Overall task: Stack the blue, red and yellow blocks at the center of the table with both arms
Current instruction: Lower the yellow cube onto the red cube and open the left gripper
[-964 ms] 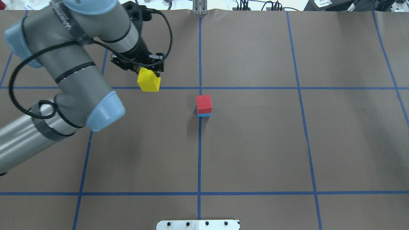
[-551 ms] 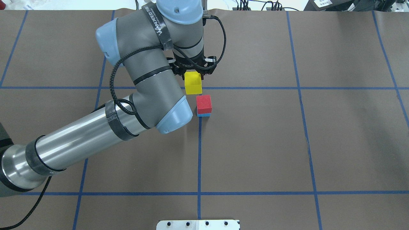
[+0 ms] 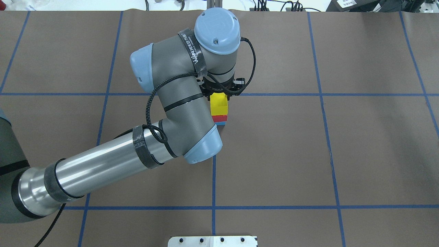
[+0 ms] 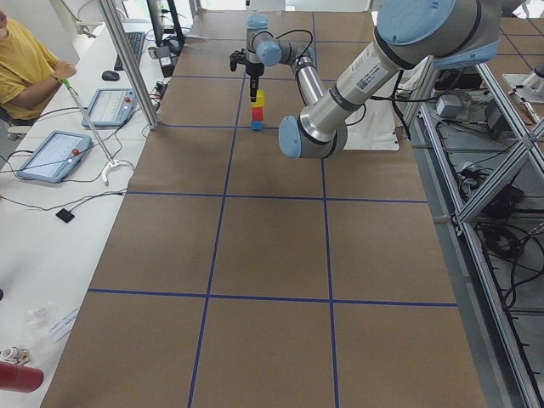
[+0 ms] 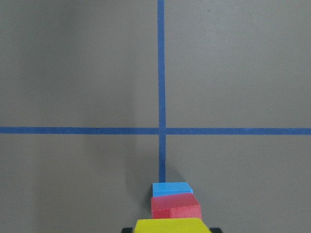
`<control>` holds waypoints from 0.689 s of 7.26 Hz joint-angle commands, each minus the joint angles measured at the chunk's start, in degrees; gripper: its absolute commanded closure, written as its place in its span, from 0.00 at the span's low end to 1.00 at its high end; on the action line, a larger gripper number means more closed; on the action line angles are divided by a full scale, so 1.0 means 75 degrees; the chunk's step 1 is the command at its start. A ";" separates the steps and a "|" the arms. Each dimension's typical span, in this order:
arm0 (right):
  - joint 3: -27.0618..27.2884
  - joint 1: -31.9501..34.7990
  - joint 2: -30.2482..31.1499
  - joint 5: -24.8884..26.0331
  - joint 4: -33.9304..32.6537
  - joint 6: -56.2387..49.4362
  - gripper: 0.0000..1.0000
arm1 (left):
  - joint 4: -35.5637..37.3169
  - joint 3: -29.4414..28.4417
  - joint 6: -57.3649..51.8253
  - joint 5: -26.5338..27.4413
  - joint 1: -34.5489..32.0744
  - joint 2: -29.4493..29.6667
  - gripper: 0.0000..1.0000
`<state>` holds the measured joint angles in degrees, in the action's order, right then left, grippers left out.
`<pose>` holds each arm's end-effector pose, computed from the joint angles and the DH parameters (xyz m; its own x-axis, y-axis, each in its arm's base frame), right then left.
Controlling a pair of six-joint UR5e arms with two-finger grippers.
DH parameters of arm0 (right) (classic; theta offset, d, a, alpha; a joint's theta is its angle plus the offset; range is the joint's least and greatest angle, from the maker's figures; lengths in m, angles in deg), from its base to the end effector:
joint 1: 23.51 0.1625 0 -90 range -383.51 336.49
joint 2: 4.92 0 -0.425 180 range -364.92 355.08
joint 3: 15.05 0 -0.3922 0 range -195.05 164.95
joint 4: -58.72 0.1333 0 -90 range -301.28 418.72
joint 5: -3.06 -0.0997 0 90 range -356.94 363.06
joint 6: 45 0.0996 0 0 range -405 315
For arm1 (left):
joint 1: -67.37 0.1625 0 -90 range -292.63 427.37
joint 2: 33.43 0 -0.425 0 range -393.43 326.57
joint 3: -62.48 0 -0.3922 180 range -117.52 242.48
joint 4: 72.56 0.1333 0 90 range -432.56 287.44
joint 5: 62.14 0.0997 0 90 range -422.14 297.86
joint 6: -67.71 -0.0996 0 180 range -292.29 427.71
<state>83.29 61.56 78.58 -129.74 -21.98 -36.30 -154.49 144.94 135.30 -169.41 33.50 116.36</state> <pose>0.0183 -0.5517 0.5102 0.7109 -0.1985 0.6748 -0.0294 0.9501 0.3105 0.5609 -0.5014 0.0650 0.6879 -0.0233 -0.7254 0.1062 0.9920 0.0689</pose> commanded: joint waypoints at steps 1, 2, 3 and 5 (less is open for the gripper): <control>0.0001 0.0000 -0.0001 0.0000 0.0002 0.0000 0.00 | -0.0056 -0.0131 0.0082 0.0135 0.0051 0.0009 0.70; 0.0001 0.0000 -0.0001 0.0000 0.0002 0.0000 0.00 | -0.0056 -0.0132 0.0082 0.0135 0.0051 -0.0002 0.55; 0.0001 0.0000 -0.0001 0.0000 0.0002 0.0000 0.00 | -0.0056 -0.0143 0.0082 0.0146 0.0051 -0.0002 0.47; 0.0001 0.0000 0.0011 0.0000 0.0002 0.0000 0.00 | -0.0103 -0.0155 0.0117 0.0147 0.0062 -0.0002 0.20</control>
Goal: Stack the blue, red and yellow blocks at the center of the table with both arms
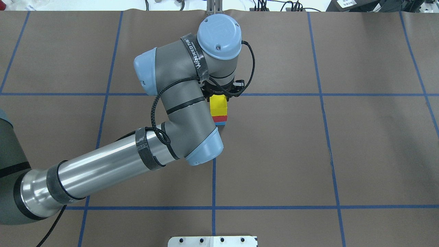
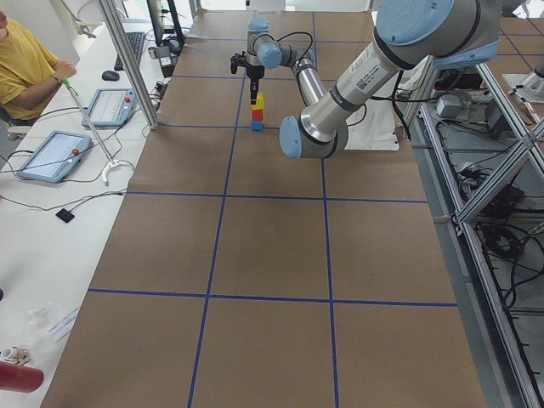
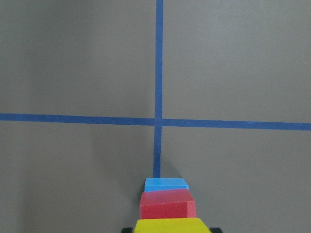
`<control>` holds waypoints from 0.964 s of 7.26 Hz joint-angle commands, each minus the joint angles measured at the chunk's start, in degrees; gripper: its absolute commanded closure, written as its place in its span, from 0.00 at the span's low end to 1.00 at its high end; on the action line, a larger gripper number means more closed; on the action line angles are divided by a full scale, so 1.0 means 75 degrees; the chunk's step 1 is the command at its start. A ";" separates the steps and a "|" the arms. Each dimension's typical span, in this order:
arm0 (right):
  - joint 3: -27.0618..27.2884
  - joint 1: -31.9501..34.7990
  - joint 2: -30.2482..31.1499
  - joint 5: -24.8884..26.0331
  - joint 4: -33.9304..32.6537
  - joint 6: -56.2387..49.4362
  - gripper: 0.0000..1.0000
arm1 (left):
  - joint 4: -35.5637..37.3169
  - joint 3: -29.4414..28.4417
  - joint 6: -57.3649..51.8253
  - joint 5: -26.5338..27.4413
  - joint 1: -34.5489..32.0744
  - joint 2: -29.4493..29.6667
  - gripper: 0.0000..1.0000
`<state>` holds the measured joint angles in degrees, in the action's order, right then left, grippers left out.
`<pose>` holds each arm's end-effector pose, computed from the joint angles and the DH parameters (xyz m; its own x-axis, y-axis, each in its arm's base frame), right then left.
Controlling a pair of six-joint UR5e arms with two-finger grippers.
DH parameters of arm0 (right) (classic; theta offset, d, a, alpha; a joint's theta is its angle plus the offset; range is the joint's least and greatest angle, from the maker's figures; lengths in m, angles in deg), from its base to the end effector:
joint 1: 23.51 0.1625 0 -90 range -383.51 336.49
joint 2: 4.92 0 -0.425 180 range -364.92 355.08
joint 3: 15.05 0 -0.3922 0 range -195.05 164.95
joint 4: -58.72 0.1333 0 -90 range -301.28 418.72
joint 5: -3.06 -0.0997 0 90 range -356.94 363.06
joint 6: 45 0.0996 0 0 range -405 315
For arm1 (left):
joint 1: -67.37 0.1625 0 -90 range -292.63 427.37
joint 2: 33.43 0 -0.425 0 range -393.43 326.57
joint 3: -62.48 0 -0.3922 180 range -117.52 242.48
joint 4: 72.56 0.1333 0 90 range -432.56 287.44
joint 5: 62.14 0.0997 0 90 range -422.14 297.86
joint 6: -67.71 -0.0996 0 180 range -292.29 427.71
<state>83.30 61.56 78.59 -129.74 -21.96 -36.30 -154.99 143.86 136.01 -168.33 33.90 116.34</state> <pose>0.0183 -0.5516 0.5102 0.7108 -0.1987 0.6747 -0.0295 0.9500 0.3108 0.5686 -0.5024 0.0716 0.6980 -0.0358 -0.7152 0.1197 0.9905 0.0672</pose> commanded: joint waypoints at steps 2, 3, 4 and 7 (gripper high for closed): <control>0.0000 0.0000 0.0010 0.0000 0.0000 -0.0011 0.00 | -0.0212 -0.0094 0.0046 0.0003 0.0079 -0.0012 0.01; 0.0000 0.0000 0.0010 0.0000 0.0000 -0.0012 0.00 | -0.0201 -0.0001 -0.0001 -0.0009 0.0067 -0.0001 0.01; -0.0012 0.0000 -0.0001 0.0000 0.0000 -0.0012 0.00 | -0.0119 0.0255 -0.0164 -0.0021 -0.0049 -0.0012 0.01; -0.0047 0.0035 0.0138 -0.0035 -0.0093 -0.0023 0.00 | 0.0641 0.2463 -0.2580 -0.0917 -0.1484 -0.1842 0.00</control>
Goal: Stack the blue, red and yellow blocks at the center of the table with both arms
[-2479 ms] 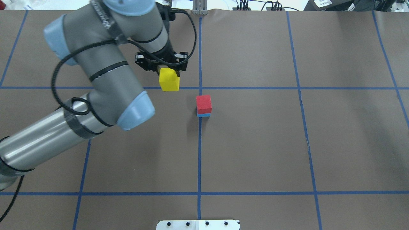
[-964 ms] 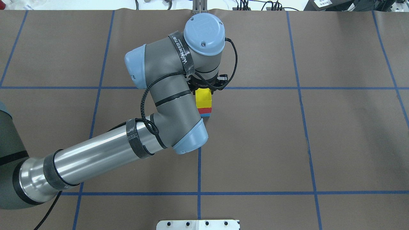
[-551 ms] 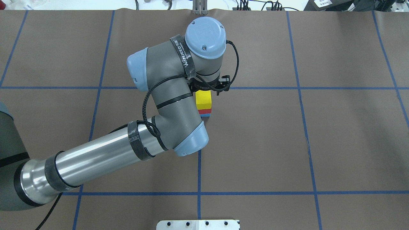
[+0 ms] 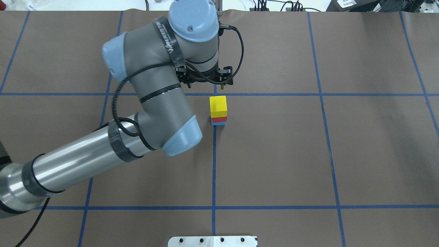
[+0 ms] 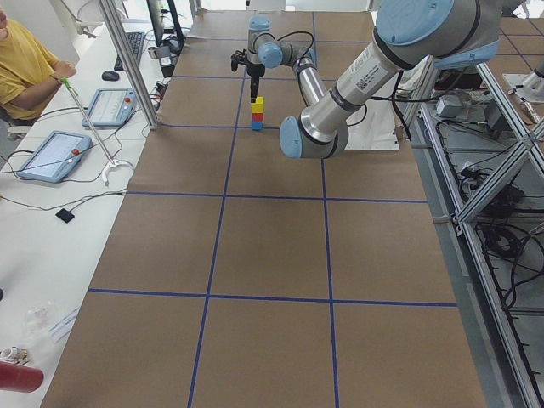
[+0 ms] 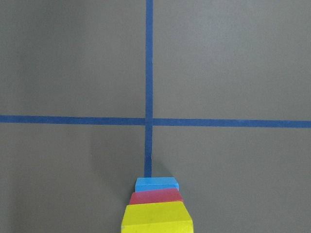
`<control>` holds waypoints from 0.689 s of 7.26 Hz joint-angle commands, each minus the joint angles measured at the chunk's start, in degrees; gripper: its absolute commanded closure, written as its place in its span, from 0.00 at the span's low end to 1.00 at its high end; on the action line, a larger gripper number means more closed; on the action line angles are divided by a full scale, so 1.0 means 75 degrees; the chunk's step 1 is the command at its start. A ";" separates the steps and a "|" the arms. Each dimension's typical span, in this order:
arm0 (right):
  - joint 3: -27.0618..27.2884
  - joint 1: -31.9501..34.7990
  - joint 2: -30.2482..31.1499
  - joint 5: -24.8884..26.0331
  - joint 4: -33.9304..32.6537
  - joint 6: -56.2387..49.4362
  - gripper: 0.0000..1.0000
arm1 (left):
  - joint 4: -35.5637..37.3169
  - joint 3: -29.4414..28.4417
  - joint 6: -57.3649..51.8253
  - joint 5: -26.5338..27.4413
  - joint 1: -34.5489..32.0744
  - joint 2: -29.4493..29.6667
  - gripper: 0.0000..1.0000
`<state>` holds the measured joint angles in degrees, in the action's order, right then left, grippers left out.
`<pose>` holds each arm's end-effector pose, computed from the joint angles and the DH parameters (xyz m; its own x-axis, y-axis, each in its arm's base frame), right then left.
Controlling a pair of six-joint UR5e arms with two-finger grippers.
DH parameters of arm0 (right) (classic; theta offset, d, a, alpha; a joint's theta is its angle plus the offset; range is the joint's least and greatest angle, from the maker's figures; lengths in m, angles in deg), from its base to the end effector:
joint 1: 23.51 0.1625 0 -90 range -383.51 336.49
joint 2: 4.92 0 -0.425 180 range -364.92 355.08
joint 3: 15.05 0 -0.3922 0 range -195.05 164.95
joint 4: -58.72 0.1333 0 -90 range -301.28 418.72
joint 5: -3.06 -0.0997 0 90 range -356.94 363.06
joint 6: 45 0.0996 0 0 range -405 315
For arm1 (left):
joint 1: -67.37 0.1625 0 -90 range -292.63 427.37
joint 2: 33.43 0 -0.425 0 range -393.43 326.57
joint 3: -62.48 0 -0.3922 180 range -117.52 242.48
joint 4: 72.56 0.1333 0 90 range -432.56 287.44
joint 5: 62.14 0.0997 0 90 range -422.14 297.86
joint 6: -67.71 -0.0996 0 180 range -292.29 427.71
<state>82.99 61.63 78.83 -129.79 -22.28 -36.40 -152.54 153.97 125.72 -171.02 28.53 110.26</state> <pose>0.0190 -0.5504 0.5158 0.7114 -0.1895 0.6768 -0.0289 0.9543 0.2975 0.4846 -0.5200 0.0879 0.6855 0.0916 -0.7223 0.0608 0.9814 0.1821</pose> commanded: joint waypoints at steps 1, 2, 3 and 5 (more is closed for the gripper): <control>-0.0017 0.0049 0.0315 -0.0028 -0.0063 -0.0033 0.00 | 0.0514 0.1833 -0.2622 -0.1179 -0.1738 -0.1934 0.00; 0.0076 0.0037 0.0874 0.0007 0.0111 -0.0137 0.00 | 0.0748 0.1991 -0.4145 -0.1765 -0.2699 -0.2442 0.00; 0.0042 0.0072 0.1065 0.0030 0.0403 -0.0173 0.00 | 0.0820 0.1969 -0.5633 -0.2119 -0.3591 -0.3015 0.00; 0.0076 0.0340 0.1021 0.0101 0.0301 -0.0173 0.00 | 0.0728 0.1667 -0.8236 -0.2542 -0.5488 -0.4513 0.00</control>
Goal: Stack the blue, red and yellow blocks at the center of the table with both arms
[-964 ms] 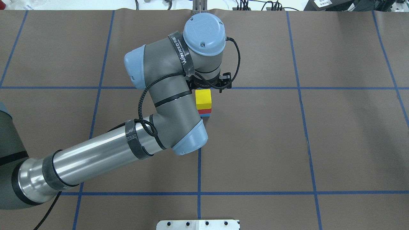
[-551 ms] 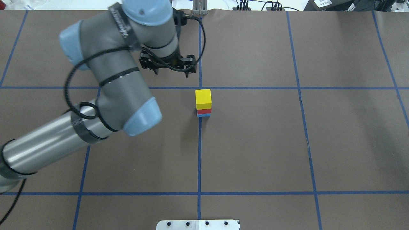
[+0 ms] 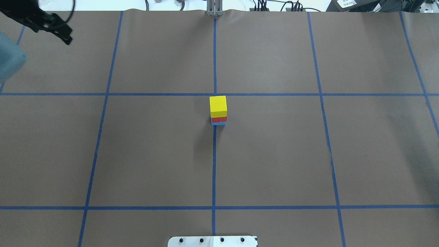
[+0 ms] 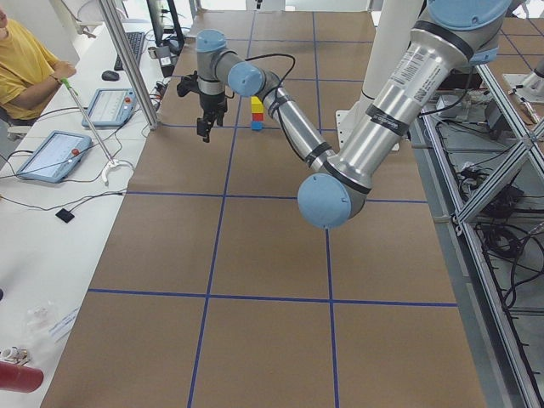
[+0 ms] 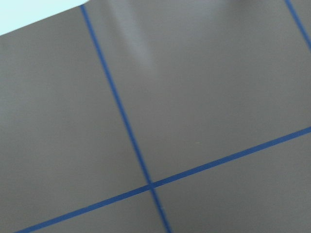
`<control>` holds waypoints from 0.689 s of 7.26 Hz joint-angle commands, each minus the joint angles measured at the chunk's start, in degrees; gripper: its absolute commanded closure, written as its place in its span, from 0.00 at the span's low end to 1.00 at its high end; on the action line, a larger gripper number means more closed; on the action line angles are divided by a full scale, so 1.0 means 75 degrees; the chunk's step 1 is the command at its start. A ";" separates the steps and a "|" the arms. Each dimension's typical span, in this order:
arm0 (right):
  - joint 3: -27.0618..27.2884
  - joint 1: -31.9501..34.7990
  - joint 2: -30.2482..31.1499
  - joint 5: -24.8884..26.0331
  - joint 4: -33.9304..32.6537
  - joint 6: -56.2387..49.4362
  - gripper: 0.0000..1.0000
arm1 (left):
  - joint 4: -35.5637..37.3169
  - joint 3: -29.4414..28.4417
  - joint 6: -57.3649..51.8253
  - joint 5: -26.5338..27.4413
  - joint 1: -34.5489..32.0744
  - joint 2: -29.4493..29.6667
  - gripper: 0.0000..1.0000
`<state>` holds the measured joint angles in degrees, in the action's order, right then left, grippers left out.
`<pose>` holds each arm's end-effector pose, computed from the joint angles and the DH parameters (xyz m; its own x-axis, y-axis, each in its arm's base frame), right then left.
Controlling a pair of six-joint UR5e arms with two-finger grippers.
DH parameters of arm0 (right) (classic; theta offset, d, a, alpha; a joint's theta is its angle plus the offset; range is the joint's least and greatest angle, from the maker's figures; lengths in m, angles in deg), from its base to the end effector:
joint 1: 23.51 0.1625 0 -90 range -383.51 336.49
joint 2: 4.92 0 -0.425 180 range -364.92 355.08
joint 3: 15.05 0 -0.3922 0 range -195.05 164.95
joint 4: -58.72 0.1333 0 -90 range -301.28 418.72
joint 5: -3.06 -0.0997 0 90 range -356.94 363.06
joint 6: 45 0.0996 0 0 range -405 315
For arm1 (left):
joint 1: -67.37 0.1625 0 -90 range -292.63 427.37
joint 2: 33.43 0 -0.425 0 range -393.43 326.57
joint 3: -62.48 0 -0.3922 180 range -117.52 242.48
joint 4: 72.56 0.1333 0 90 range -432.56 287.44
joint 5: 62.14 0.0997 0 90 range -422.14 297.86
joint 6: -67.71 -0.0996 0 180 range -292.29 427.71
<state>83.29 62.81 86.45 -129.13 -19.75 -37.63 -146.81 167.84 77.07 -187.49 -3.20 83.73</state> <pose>0.0344 -0.5003 0.5781 0.7275 -0.1367 0.6723 -0.0327 0.9719 0.2330 0.1311 -0.5992 0.3032 0.7217 0.3733 -0.5829 -0.1820 0.9149 0.3604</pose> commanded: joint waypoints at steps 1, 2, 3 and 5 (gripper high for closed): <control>0.0048 0.0243 -0.0076 -0.0034 -0.0315 0.0002 0.00 | -0.0072 -0.0371 -0.2646 -0.0929 -0.2102 -0.1657 0.00; 0.0060 0.0452 -0.0460 -0.0023 -0.1049 0.0002 0.00 | -0.0456 -0.0455 -0.2724 -0.0946 -0.2296 -0.2441 0.00; 0.0060 0.0536 -0.0742 -0.0034 -0.1543 -0.0021 0.00 | -0.1144 -0.0827 -0.2748 -0.0912 -0.2345 -0.2925 0.00; -0.0312 0.0455 -0.0734 -0.0011 -0.1548 -0.0045 0.00 | -0.2867 -0.1775 -0.2667 -0.0946 -0.2380 -0.4004 0.00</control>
<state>82.79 66.48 81.25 -129.30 -30.60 -37.84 -161.13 158.96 56.81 -194.34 -20.72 58.48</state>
